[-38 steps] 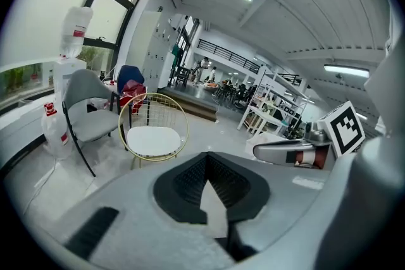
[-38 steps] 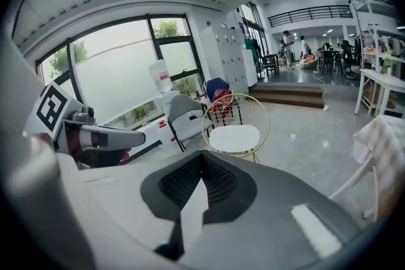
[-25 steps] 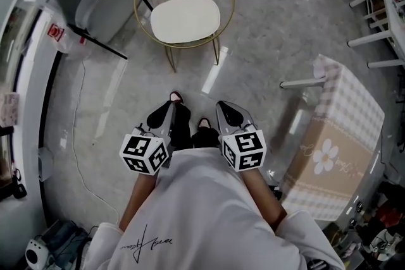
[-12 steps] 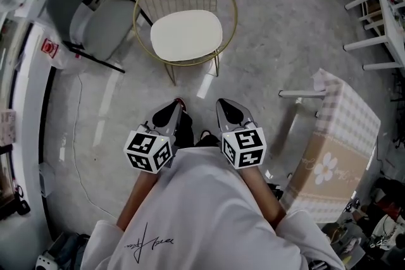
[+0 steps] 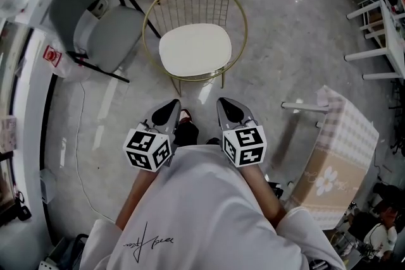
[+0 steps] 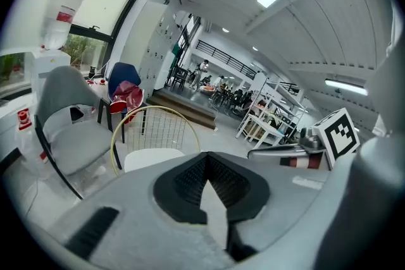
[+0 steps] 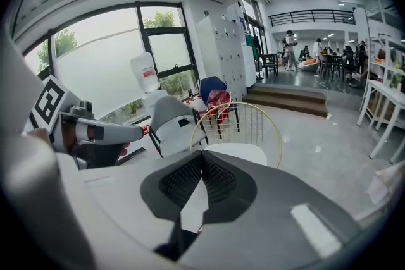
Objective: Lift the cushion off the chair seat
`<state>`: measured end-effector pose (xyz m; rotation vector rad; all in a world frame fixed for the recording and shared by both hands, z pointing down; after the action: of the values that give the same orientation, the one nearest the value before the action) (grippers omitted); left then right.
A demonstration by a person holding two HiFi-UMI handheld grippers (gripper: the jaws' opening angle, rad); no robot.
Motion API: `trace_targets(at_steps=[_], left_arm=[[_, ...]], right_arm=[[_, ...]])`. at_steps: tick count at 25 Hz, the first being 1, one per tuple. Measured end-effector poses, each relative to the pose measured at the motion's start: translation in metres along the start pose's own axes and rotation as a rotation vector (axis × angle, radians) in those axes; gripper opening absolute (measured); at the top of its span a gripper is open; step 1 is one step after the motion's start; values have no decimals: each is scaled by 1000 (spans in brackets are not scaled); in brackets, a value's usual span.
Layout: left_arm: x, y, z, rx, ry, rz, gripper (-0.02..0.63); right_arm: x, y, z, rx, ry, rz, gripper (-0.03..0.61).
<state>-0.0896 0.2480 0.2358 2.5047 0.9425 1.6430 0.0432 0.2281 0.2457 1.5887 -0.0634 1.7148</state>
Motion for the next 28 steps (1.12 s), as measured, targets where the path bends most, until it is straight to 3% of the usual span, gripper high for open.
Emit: trace_targets(at_steps=[13,20,28], left_arm=[[-32,22,-61,5,-25,-8,-3],[-25,43,-65,23,-36,-48,-3],[-32,79,-75,-4,-42,-65,-3]], right_arm=[[-26,54,-5,36,-11,-20,5],[-29,69,10,52,-2,-38,5],[-43,104,33,5,-6,-52,5]])
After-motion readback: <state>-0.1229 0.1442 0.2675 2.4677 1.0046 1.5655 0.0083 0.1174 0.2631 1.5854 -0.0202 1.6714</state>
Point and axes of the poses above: the fingertips, and each gripper's own axes: y forward along the fingers, z to its right, x out of its underside, the point moved 2 cm from there along -y, backward along the fingers, and after that the axes turned 10 degrees about z, right-handed, at the moved point
